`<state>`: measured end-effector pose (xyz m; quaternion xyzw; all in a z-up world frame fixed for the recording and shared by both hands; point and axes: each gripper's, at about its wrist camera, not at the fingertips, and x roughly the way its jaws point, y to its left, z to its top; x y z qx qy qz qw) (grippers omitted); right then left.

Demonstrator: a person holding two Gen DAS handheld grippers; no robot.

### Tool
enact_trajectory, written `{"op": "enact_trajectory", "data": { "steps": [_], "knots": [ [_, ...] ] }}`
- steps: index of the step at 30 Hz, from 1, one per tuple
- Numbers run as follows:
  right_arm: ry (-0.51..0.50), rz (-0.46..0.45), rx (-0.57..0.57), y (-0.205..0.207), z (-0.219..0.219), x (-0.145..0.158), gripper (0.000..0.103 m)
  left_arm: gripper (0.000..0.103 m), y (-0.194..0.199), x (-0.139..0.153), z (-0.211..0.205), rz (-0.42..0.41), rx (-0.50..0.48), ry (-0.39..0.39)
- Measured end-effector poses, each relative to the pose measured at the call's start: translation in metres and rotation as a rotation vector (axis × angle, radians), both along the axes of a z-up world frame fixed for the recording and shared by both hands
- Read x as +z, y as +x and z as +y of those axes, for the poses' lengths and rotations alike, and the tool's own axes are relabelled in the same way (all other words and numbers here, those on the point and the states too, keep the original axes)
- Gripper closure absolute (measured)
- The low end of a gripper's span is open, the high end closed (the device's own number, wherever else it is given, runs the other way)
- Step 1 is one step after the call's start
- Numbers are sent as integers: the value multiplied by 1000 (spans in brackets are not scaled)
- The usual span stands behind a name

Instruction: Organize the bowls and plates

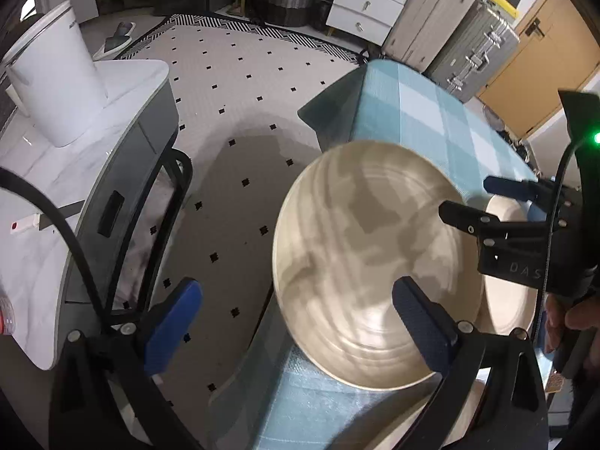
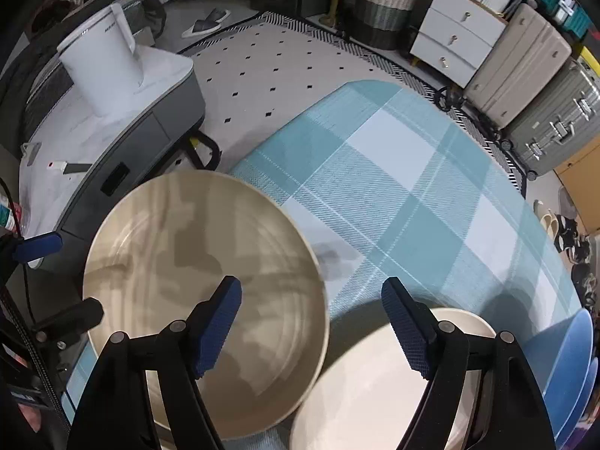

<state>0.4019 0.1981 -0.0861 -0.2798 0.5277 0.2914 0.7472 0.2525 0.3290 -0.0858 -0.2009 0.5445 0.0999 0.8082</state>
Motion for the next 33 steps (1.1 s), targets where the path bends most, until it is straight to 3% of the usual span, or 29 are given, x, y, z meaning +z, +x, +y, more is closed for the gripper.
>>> {"op": "enact_trajectory", "data": {
  "steps": [5,9,13,17,20,25,33],
  "knots": [
    [-20,21,24,4,7,-14,32,3,1,-7,6,-8,16,-50],
    [-37,46,24,8,10,-25,43,19,3,-13,6,11,5,-54],
    [-8,77,-7,15,7,-28,48,28,3,-18,5,16,0,-56],
    [-12,90,0,13,7,-28,67,62,3,-25,7,44,1,-62],
    [-13,88,-7,12,7,-27,73,73,2,-25,9,32,7,-114],
    [4,86,-31,12,2,-24,80,82,1,-20,5,42,-11,-95],
    [12,99,-62,15,-3,-19,87,87,0,-20,4,71,6,-82]
  ]
}}
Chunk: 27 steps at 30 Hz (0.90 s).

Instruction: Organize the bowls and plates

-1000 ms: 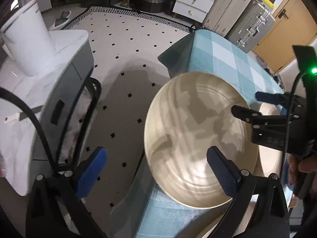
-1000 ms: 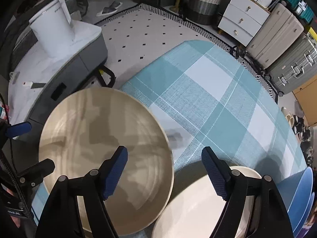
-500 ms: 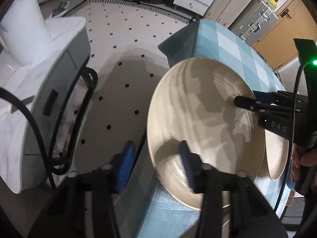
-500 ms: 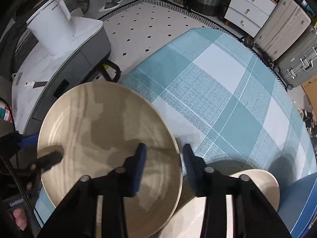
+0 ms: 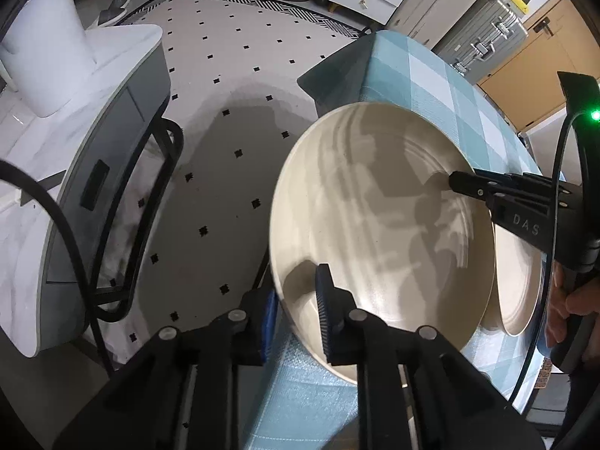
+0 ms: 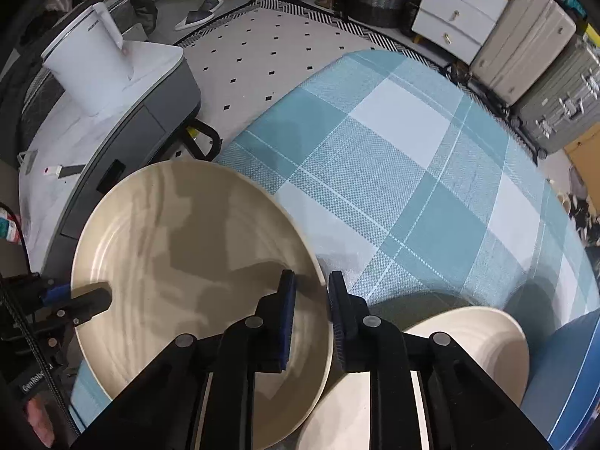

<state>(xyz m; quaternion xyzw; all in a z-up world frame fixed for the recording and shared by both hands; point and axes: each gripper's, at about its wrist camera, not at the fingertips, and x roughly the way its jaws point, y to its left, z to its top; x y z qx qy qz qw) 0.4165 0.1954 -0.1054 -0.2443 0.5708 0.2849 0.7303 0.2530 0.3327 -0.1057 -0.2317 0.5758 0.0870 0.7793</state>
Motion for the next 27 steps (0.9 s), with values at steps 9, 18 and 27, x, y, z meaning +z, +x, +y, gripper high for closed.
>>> {"op": "enact_trajectory", "data": {
  "steps": [9,18,27],
  "knots": [
    [15,-6,-19,-1,-6,6,92,90,0,2,1,21,-1,4],
    [32,12,-18,0,-10,5,92,91,-3,1,1,20,10,4],
    [30,9,-41,-1,-9,11,93,92,-1,4,2,34,7,-7]
  ]
}}
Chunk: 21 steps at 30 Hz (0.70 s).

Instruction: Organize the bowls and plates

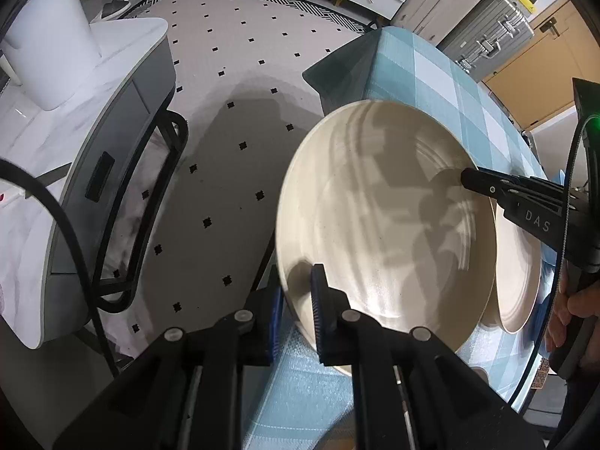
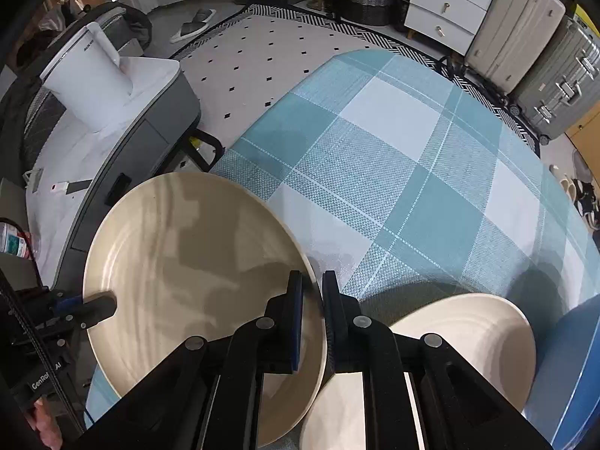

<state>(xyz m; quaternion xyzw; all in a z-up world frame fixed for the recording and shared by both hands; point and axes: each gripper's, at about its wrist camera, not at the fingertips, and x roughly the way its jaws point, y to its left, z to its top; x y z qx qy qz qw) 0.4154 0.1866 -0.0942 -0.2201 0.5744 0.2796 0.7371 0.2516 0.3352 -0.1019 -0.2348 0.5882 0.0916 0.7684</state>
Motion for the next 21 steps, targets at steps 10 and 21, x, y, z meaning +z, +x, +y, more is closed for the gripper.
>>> {"op": "enact_trajectory", "data": {
  "steps": [10,21],
  "knots": [
    [13,-7,-15,-4,-2,23,93,92,-6,17,1,-2,11,0],
    [30,-8,-68,-39,-28,59,93,92,-34,50,-17,-25,12,6]
  ]
}}
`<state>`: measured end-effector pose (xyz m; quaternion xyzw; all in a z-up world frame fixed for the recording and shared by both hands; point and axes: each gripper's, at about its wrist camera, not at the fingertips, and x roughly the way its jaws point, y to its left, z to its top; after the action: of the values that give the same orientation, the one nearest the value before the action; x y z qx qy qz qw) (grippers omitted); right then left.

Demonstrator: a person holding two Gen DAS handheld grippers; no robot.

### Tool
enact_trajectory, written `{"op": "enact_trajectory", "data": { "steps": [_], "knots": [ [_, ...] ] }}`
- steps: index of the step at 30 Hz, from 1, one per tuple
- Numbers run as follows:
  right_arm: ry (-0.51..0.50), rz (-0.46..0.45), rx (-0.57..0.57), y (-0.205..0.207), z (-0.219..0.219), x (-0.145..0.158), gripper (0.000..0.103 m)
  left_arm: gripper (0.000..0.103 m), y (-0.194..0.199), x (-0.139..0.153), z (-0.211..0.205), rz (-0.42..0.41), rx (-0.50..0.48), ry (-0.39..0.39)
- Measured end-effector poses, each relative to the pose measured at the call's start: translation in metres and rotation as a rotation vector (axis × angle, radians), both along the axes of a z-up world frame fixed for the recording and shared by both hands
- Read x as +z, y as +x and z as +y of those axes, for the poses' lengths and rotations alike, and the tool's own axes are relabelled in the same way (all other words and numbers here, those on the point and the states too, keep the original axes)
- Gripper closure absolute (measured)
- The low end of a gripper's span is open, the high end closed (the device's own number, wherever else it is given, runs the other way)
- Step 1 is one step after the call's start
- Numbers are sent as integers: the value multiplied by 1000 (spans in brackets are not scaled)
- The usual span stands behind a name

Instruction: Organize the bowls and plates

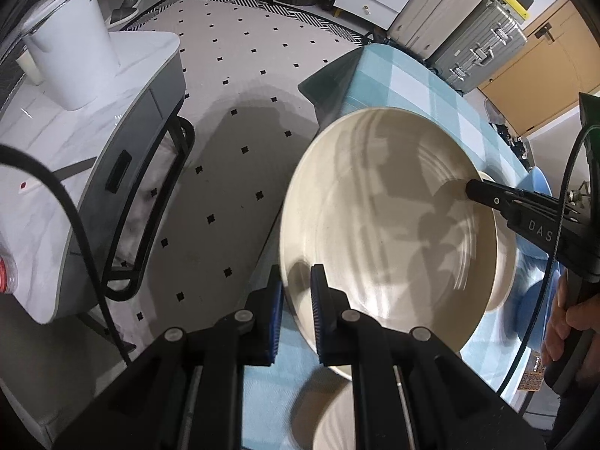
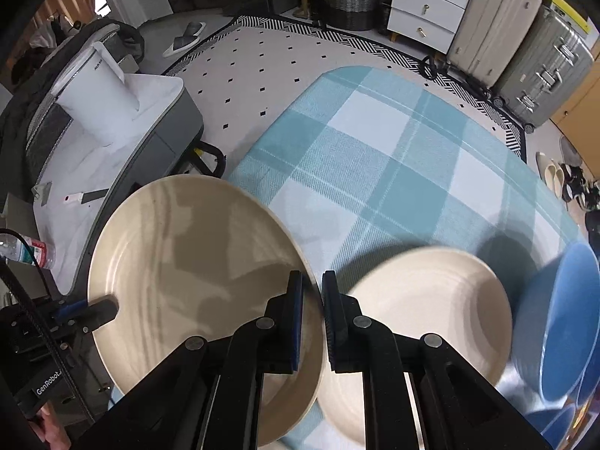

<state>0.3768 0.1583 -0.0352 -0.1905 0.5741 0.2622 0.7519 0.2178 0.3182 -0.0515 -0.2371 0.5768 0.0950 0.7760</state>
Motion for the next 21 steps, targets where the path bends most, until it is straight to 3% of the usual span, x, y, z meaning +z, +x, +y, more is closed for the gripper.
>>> {"op": "enact_trajectory", "data": {
  "steps": [9,15,21],
  "knots": [
    [-1,12,-45,-55,-49,16,93,92,-40,13,-32,0,-23,-21],
    [-4,26,-72,-95,-81,8,93,92,-72,5,-56,6,-5,-52],
    [14,37,-90,-128,-105,-6,93,92,-100,0,-74,13,-8,-37]
  ]
}}
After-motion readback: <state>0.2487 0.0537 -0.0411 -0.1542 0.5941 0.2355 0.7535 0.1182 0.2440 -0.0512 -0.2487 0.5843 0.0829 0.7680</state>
